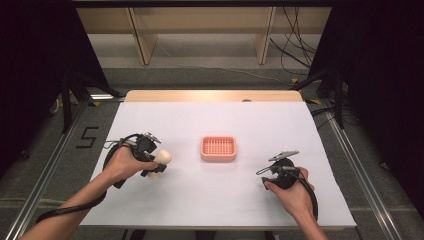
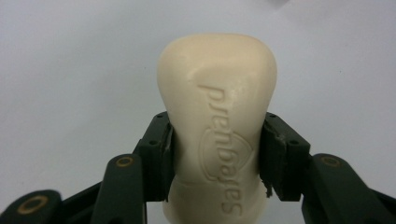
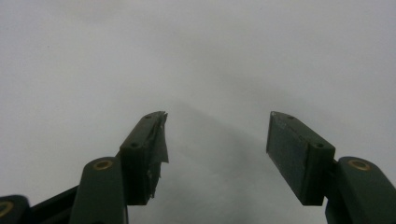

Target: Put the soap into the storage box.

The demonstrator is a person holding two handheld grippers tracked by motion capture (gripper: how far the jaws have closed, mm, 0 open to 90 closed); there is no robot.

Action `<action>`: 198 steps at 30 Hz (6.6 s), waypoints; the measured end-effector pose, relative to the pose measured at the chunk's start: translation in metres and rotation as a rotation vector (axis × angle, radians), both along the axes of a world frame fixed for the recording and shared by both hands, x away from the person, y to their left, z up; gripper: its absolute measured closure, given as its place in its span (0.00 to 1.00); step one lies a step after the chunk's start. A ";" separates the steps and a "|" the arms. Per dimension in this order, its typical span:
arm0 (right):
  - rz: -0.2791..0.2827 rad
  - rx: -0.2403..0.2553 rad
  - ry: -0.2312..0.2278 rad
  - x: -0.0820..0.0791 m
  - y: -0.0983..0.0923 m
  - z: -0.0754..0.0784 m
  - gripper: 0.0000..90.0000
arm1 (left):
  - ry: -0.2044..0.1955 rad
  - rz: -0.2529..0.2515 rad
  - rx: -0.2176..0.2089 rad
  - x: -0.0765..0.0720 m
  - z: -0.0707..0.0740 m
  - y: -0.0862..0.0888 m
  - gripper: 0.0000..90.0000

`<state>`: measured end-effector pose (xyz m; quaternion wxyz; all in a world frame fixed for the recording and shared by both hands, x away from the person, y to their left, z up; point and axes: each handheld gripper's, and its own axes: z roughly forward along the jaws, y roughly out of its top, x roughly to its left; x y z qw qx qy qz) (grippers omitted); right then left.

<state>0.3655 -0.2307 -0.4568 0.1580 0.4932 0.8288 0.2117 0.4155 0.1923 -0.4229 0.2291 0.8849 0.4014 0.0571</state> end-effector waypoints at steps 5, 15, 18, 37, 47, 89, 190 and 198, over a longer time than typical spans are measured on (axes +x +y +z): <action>-0.004 -0.006 -0.001 -0.001 0.000 0.001 0.43 | -0.012 -0.002 -0.007 0.002 0.002 -0.005 0.55; -0.003 0.003 -0.005 -0.001 -0.002 0.001 0.42 | -0.022 -0.008 -0.017 0.006 0.005 -0.009 0.55; -0.014 0.000 -0.011 -0.002 -0.001 0.002 0.42 | -0.021 -0.012 -0.011 0.008 0.004 -0.012 0.55; -0.012 -0.003 -0.010 -0.004 -0.004 0.002 0.42 | -0.039 -0.050 0.008 0.016 0.011 -0.026 0.55; -0.027 0.000 -0.014 -0.005 -0.004 0.002 0.42 | -0.044 -0.078 0.021 0.019 0.013 -0.031 0.55; -0.017 0.001 -0.033 -0.007 -0.006 0.001 0.42 | -0.076 -0.198 0.076 0.033 0.024 -0.060 0.55; -0.032 -0.003 -0.056 -0.010 -0.008 0.004 0.40 | -0.163 -0.378 0.089 0.062 0.021 -0.127 0.55; -0.030 0.002 -0.056 -0.010 -0.009 0.005 0.40 | -0.176 -0.390 0.088 0.064 0.020 -0.131 0.55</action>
